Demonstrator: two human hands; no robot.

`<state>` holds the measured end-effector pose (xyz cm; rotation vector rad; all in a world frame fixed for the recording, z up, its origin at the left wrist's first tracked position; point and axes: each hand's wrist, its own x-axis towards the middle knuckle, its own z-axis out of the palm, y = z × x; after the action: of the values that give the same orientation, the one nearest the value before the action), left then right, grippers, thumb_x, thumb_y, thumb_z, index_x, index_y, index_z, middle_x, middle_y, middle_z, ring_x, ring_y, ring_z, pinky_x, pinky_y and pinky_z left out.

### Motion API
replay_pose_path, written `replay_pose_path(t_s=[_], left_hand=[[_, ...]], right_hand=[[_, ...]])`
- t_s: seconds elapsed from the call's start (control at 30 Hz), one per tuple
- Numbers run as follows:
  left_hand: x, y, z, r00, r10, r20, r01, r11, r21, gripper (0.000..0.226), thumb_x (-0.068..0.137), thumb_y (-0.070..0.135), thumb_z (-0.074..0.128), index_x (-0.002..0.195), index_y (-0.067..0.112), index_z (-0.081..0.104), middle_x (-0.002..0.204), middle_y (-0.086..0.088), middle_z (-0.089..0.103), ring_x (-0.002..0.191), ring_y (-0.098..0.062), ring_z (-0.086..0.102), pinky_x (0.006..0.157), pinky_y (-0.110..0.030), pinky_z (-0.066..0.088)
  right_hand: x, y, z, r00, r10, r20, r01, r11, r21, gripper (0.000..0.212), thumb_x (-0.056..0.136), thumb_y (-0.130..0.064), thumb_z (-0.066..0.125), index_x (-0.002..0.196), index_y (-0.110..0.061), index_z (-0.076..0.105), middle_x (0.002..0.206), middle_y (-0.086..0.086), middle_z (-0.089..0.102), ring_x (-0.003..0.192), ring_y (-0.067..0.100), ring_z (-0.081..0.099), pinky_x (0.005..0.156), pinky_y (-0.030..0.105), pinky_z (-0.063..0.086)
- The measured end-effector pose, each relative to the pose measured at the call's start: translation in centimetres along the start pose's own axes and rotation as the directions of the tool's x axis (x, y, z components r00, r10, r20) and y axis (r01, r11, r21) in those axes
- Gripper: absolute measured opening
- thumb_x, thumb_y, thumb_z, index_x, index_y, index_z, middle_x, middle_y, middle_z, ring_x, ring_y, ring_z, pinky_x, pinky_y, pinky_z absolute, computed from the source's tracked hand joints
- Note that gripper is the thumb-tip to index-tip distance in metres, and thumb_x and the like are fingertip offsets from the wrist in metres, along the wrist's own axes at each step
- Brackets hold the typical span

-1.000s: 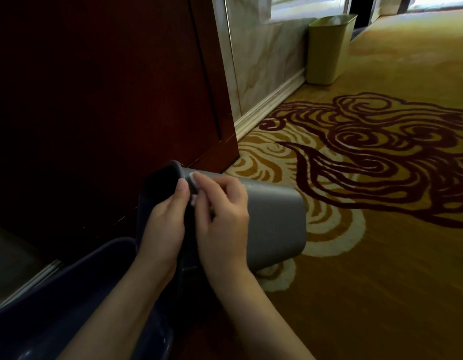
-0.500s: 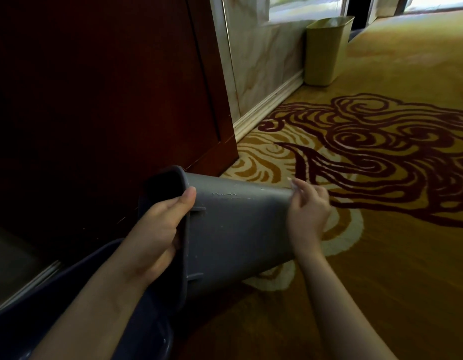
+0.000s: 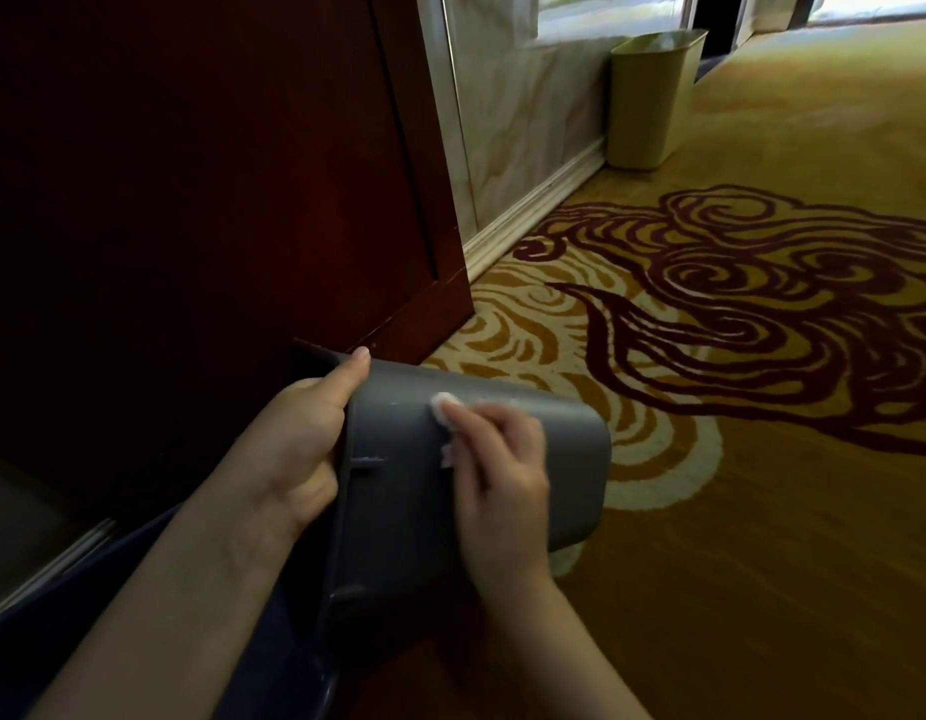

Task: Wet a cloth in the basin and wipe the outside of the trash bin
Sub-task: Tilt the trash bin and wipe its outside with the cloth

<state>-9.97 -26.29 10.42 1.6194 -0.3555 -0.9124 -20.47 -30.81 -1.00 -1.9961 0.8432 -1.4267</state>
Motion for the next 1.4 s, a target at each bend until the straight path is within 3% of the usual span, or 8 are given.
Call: replay_pose_path(t_s=[0.23, 0.37, 0.47, 0.6, 0.77, 1.0, 1.23, 1.4], left_hand=[[0.2, -1.2, -0.3, 0.996, 0.093, -0.017, -0.091, 0.992, 0.093, 0.032, 0.096, 0.032, 0.045, 0.087, 0.01, 0.066, 0.064, 0.001, 0.075, 0.06, -0.01, 0.072, 0.054, -0.023, 0.05], [0.3, -1.9, -0.3, 0.986, 0.158, -0.045, -0.147, 0.973, 0.18, 0.034, 0.096, 0.036, 0.043, 0.088, 0.014, 0.067, 0.078, -0.004, 0.076, 0.069, -0.012, 0.073, 0.056, -0.023, 0.051], [0.3, -2.7, -0.2, 0.975, 0.218, -0.045, -0.2, 0.946, 0.254, 0.041, 0.095, 0.039, 0.042, 0.086, 0.011, 0.07, 0.086, -0.018, 0.075, 0.081, -0.029, 0.072, 0.071, -0.039, 0.056], [0.3, -3.8, -0.7, 0.964, 0.267, 0.009, -0.258, 0.92, 0.295, 0.041, 0.094, 0.045, 0.041, 0.076, 0.027, 0.073, 0.076, -0.004, 0.076, 0.072, -0.019, 0.073, 0.058, -0.032, 0.053], [1.0, -5.1, -1.6, 0.949, 0.305, 0.082, -0.315, 0.904, 0.289, 0.041, 0.084, 0.051, 0.044, 0.09, 0.02, 0.069, 0.089, 0.006, 0.076, 0.082, -0.01, 0.071, 0.074, -0.03, 0.05], [1.9, -5.4, -2.1, 0.923, 0.316, 0.219, -0.375, 0.867, 0.327, 0.056, 0.079, 0.056, 0.043, 0.105, 0.013, 0.068, 0.098, 0.001, 0.075, 0.093, -0.012, 0.07, 0.08, -0.029, 0.05], [2.2, -5.1, -2.2, 0.921, 0.322, 0.22, -0.377, 0.879, 0.293, 0.051, 0.078, 0.053, 0.044, 0.099, 0.014, 0.069, 0.093, 0.0, 0.076, 0.088, -0.012, 0.071, 0.072, -0.023, 0.052], [1.8, -5.5, -2.6, 0.916, 0.311, 0.253, -0.378, 0.881, 0.285, 0.046, 0.079, 0.052, 0.044, 0.094, 0.017, 0.071, 0.087, -0.004, 0.077, 0.08, -0.015, 0.073, 0.06, -0.019, 0.055]], right_hand=[[1.5, 9.6, -4.2, 0.775, 0.614, -0.151, -0.627, 0.776, -0.06, 0.025, 0.095, -0.012, 0.046, 0.116, -0.01, 0.06, 0.111, 0.005, 0.052, 0.107, 0.022, 0.051, 0.089, 0.028, 0.041], [3.3, 5.2, -3.9, 0.855, 0.483, -0.187, -0.499, 0.866, -0.045, 0.027, 0.093, -0.015, 0.048, 0.117, -0.017, 0.059, 0.113, -0.004, 0.05, 0.099, 0.004, 0.049, 0.078, 0.014, 0.042], [3.8, -1.2, -1.5, 0.972, 0.233, 0.039, -0.234, 0.972, 0.032, 0.028, 0.09, -0.028, 0.044, 0.113, -0.028, 0.059, 0.107, -0.011, 0.05, 0.091, -0.002, 0.049, 0.074, 0.015, 0.047], [2.8, -3.7, 0.6, 0.992, 0.026, 0.122, -0.034, 0.997, 0.064, 0.023, 0.091, -0.02, 0.05, 0.109, -0.024, 0.062, 0.1, -0.008, 0.052, 0.094, 0.003, 0.045, 0.078, 0.017, 0.042], [1.4, 4.1, -0.6, 0.949, 0.316, 0.016, -0.313, 0.944, -0.107, 0.023, 0.09, -0.023, 0.05, 0.108, -0.027, 0.062, 0.101, -0.013, 0.05, 0.091, -0.003, 0.046, 0.08, 0.016, 0.04], [1.2, 13.8, -3.6, 0.695, 0.716, -0.067, -0.707, 0.662, -0.247, 0.023, 0.093, -0.012, 0.05, 0.112, -0.01, 0.063, 0.117, 0.011, 0.057, 0.102, 0.018, 0.052, 0.086, 0.029, 0.044], [4.0, 3.4, -0.4, 0.94, 0.331, 0.084, -0.33, 0.944, -0.029, 0.023, 0.092, -0.02, 0.05, 0.11, -0.029, 0.061, 0.106, -0.013, 0.051, 0.09, -0.005, 0.049, 0.07, 0.01, 0.039], [4.3, -0.9, 2.3, 0.967, 0.067, 0.244, -0.101, 0.986, 0.131, 0.021, 0.092, -0.018, 0.051, 0.108, -0.025, 0.064, 0.1, -0.007, 0.052, 0.095, 0.004, 0.046, 0.079, 0.015, 0.039]])
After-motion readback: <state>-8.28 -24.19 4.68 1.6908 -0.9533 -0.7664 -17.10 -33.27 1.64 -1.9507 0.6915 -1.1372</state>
